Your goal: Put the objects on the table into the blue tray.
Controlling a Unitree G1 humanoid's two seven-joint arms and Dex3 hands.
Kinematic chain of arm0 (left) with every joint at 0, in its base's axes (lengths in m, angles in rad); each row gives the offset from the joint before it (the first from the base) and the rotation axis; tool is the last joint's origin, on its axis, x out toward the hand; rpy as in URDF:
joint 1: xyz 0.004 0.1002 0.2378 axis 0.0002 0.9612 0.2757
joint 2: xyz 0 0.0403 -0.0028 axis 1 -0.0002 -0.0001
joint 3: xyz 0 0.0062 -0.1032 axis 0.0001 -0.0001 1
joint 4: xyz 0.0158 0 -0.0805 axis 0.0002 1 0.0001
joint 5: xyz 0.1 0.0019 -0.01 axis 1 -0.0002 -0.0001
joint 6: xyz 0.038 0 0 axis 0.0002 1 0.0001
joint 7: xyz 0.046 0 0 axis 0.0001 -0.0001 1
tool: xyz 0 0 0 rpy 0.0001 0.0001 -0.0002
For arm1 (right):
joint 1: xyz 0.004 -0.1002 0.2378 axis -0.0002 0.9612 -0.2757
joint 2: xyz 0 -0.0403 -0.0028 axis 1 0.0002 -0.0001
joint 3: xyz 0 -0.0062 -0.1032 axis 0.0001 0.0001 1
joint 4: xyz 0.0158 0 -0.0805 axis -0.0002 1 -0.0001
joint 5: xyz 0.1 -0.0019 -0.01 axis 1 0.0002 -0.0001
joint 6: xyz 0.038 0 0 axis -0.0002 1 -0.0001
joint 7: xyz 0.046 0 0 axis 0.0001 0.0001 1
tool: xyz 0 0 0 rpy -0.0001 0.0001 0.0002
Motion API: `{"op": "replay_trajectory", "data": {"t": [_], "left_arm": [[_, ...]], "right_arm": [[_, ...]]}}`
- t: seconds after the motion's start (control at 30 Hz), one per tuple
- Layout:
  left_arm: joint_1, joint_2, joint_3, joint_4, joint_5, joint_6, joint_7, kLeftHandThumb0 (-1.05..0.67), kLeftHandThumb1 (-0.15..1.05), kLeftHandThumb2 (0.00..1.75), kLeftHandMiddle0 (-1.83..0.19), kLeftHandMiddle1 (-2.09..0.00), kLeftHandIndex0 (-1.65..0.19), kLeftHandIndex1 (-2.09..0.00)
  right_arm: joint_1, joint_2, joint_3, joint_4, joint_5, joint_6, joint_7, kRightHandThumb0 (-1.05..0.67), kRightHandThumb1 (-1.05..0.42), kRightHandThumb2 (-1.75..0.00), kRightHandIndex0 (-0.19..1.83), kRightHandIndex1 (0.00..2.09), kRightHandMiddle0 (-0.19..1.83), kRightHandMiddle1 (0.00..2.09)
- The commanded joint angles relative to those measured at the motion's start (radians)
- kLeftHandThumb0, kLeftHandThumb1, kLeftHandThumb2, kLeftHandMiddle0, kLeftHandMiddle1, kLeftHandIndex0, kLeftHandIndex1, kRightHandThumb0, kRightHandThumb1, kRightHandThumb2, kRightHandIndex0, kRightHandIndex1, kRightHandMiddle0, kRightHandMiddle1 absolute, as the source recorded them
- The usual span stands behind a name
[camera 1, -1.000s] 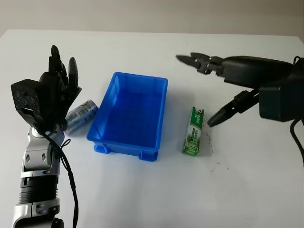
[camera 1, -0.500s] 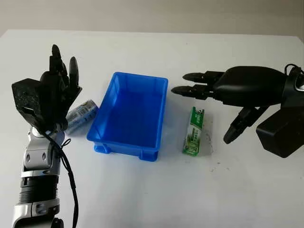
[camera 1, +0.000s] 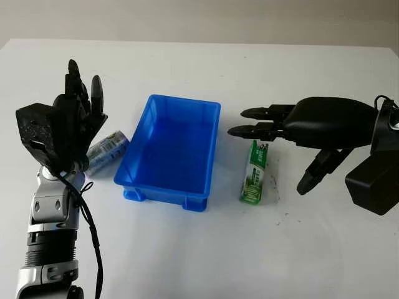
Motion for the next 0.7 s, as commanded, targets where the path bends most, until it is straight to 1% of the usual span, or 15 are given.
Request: {"op": "replay_trajectory", "data": {"t": [0.0, 0.1, 0.13, 0.23, 0.33, 0.53, 0.67], "left_arm": [[-0.021, 0.014, 0.002, -0.002, 0.002, -0.008, -0.004, -0.75, 1.05, 0.66, 0.19, 0.00, 0.19, 0.00], [-0.021, 0.011, 0.003, -0.005, 0.000, -0.004, 0.000, -0.75, 1.05, 0.66, 0.19, 0.00, 0.19, 0.00], [-0.022, 0.012, 0.003, -0.005, -0.001, -0.002, 0.000, -0.75, 1.05, 0.66, 0.19, 0.00, 0.19, 0.00], [-0.021, 0.012, 0.007, -0.008, -0.007, 0.003, -0.001, -0.76, 1.05, 0.65, 0.19, 0.00, 0.19, 0.00], [-0.018, 0.016, 0.007, -0.009, -0.007, 0.004, -0.005, -0.76, 1.05, 0.65, 0.19, 0.00, 0.19, 0.00], [-0.016, 0.014, 0.004, -0.014, -0.005, 0.006, -0.001, -0.76, 1.05, 0.66, 0.19, 0.00, 0.19, 0.00], [-0.014, 0.015, 0.000, -0.018, -0.002, 0.008, 0.000, -0.76, 1.05, 0.66, 0.19, 0.00, 0.19, 0.00]], "right_arm": [[0.017, -0.001, 0.004, -0.010, -0.005, -0.009, -0.012, -0.64, -0.80, -0.07, 0.08, 0.09, 0.12, 0.07], [0.022, 0.005, 0.017, -0.017, -0.028, -0.017, -0.023, -0.62, -0.82, -0.07, 0.10, 0.09, 0.13, 0.07], [0.024, 0.008, 0.020, -0.019, -0.028, -0.012, -0.023, -0.58, -0.83, -0.07, 0.10, 0.09, 0.13, 0.07], [0.037, 0.028, 0.024, -0.008, -0.025, -0.018, -0.045, -0.51, -0.81, -0.05, 0.15, 0.11, 0.18, 0.08], [0.044, 0.039, 0.029, 0.002, -0.034, -0.028, -0.064, -0.47, -0.80, -0.05, 0.18, 0.11, 0.21, 0.10], [0.039, 0.051, 0.053, 0.042, -0.066, -0.059, -0.087, -0.44, -0.81, -0.06, 0.20, 0.11, 0.24, 0.10], [0.027, 0.070, 0.068, 0.107, -0.083, -0.118, -0.126, -0.44, -0.81, -0.05, 0.23, 0.11, 0.26, 0.10]]}}
